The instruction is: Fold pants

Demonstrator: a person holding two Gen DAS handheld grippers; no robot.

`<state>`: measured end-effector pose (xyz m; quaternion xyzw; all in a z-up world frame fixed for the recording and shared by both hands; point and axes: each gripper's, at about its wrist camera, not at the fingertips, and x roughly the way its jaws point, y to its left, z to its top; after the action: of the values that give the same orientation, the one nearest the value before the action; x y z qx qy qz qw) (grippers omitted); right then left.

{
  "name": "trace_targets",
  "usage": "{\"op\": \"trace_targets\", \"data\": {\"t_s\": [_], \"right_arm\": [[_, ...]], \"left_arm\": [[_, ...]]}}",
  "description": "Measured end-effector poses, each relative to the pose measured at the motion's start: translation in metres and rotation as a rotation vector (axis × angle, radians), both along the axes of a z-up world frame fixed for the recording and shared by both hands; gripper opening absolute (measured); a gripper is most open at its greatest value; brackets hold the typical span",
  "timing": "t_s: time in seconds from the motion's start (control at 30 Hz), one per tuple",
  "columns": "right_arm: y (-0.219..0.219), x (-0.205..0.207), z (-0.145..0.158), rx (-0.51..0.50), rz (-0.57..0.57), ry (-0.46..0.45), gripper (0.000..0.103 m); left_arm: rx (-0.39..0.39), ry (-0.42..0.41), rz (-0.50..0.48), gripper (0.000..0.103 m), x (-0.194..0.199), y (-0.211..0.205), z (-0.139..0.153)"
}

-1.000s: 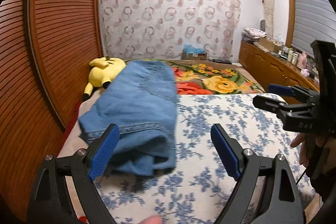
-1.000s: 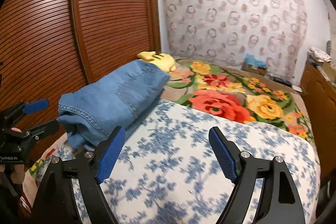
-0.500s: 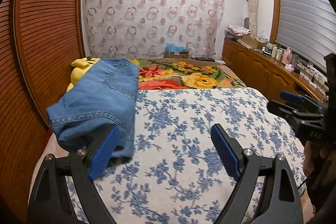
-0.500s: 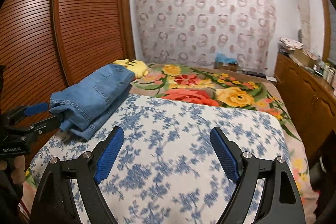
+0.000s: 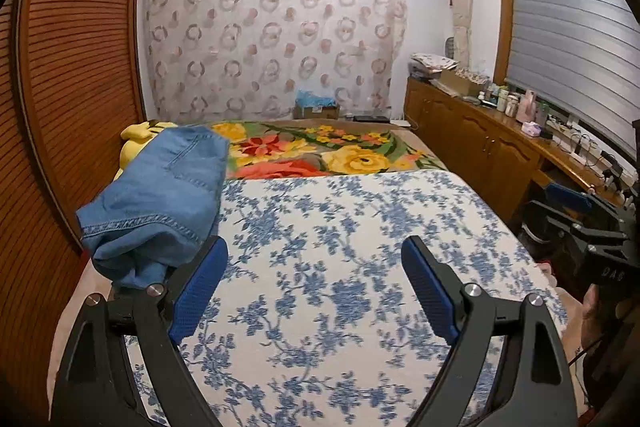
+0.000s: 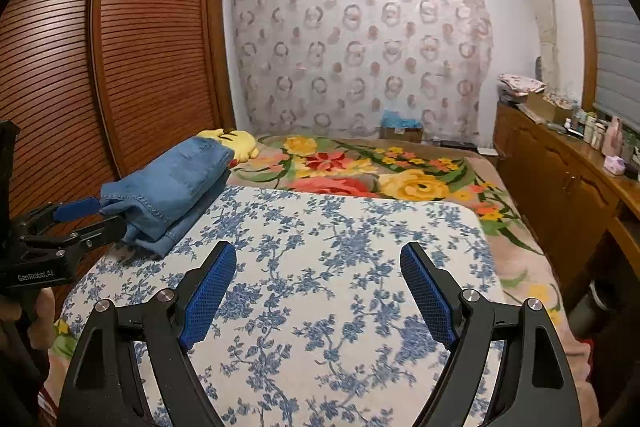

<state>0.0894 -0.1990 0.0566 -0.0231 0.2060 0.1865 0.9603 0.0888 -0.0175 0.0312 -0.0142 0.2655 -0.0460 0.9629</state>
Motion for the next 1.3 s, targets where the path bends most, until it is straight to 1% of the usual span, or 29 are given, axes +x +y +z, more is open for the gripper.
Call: {"op": "trace_targets", "data": {"t_s": [0.2,0.5,0.67,0.97,1.3], "right_arm": [[-0.011,-0.017,0.01,0.011,-0.034,-0.033,0.086],[-0.028,-0.046,0.024,0.055,-0.096,-0.088,0.086],[-0.031,-0.057,0.031,0.055,-0.112,-0.115,0.086],[-0.032,-0.06,0.024,0.052,-0.113,-0.137,0.086],[-0.034,-0.058,0.021,0.051,-0.111,-0.138,0.086]], "left_arm": [[0.002,-0.036,-0.02,0.089,-0.012,-0.015,0.018],[0.004,-0.079,-0.037,0.089,-0.028,-0.027,0.038],[0.002,-0.101,-0.04,0.089,-0.035,-0.031,0.047],[0.002,-0.125,-0.037,0.089,-0.043,-0.032,0.058],[0.005,-0.127,-0.031,0.089,-0.044,-0.029,0.059]]}}
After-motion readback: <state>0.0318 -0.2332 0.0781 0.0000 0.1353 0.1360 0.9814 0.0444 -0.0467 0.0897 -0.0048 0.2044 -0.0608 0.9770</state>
